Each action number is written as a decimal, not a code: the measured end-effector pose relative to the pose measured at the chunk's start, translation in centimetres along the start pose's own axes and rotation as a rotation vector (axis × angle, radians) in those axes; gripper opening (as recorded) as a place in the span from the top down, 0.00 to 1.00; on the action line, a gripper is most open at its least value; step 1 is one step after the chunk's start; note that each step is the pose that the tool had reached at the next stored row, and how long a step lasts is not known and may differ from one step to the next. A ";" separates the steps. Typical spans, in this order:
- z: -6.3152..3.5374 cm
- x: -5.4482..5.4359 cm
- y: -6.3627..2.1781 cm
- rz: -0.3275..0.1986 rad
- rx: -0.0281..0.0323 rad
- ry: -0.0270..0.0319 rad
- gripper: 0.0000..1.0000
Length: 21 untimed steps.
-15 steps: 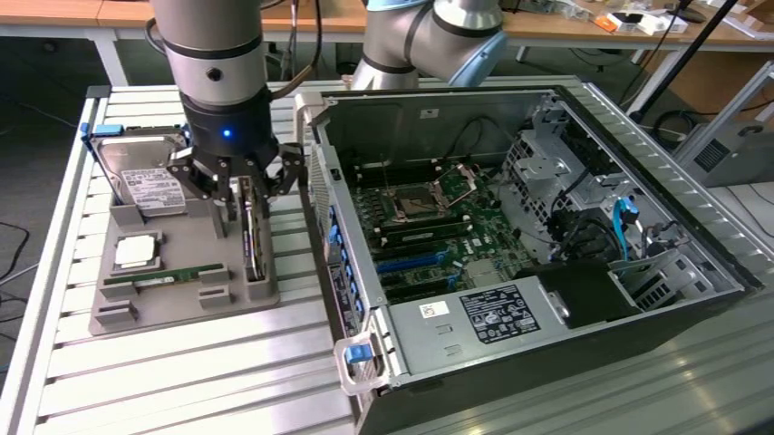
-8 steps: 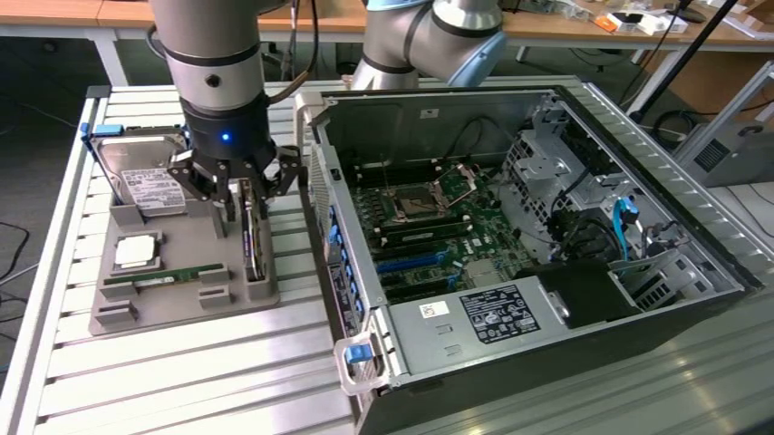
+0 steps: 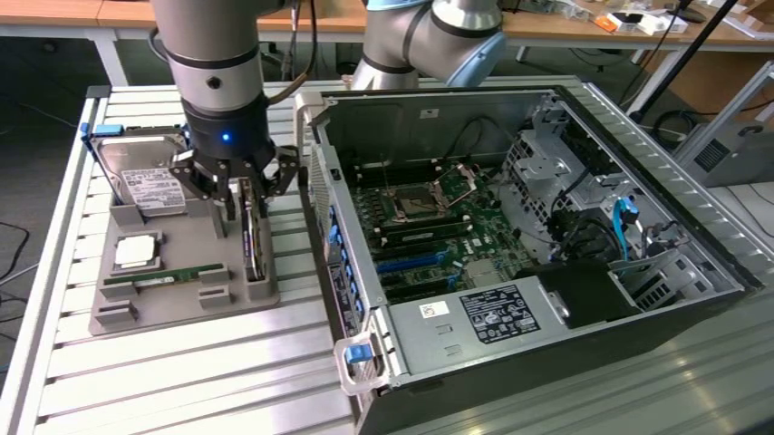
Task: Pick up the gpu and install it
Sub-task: 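Pick up the gpu and move the gpu toward the slot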
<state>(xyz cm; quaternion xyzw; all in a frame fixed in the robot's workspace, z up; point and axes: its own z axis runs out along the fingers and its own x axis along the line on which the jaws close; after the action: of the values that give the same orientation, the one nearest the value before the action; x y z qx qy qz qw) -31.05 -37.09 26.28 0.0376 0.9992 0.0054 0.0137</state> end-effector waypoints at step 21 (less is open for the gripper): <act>1.97 0.1 0.40 0.000 0.0034 0.0001 0.56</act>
<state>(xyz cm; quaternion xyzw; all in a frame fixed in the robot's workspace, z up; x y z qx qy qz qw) -31.09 -36.67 24.32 0.0376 0.9992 0.0037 0.0137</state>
